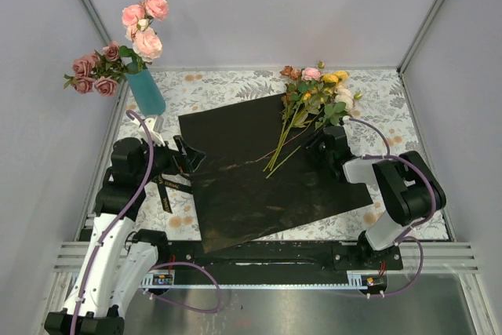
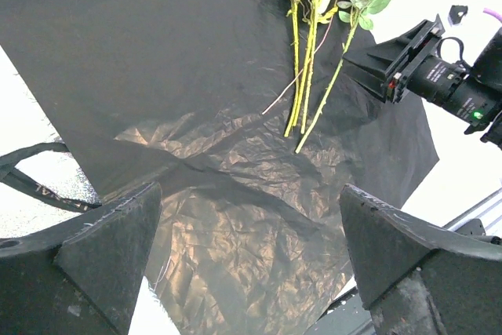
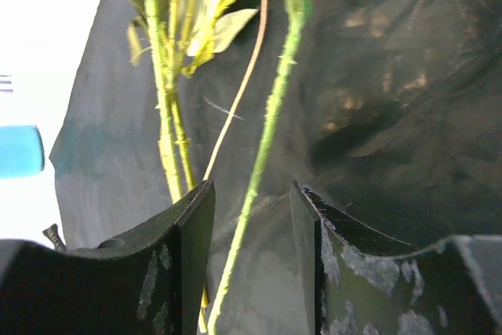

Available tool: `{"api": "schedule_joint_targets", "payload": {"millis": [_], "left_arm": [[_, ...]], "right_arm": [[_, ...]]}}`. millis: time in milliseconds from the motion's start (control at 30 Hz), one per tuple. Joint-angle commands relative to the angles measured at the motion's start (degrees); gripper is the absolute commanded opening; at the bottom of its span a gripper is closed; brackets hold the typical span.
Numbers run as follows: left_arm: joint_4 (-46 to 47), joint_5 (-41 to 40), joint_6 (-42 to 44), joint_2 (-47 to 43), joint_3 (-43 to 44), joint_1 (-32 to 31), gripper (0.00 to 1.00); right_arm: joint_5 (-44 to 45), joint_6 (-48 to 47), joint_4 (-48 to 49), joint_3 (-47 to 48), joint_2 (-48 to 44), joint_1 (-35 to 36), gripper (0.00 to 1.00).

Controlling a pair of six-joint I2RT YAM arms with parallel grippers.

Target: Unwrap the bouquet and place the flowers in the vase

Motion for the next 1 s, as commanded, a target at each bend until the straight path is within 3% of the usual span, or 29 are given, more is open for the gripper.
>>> {"api": "schedule_joint_targets", "payload": {"millis": [0,233,467,733,967], "left_arm": [[1.6,-1.2,0.4,-0.9,0.4,0.0,0.99],[1.6,-2.3,0.5,-0.8,0.5,-0.1,0.99],[1.5,-2.3,0.6,-0.6,0.6,-0.1,0.99],[1.2,-4.8,-0.1,-1.5,1.4,-0.1,0.99],[4.3,2.1,-0.3,-1.5,0.2,-0.2,0.99]], "right_arm": [[0.2,2.4,5.6,1.8,4.5,-1.1,0.52],[-5.0,5.5,14.0,2.6,11.5,-1.9,0.39],[-4.3,5.3,16.1,1.2,10.7,-2.2,0.25],[-1.6,0.3,10.6,0.3,0.8,-2.3,0.0],[0.0,-5.2,0.4,0.1,-12.4,-2.3,0.0]]}}
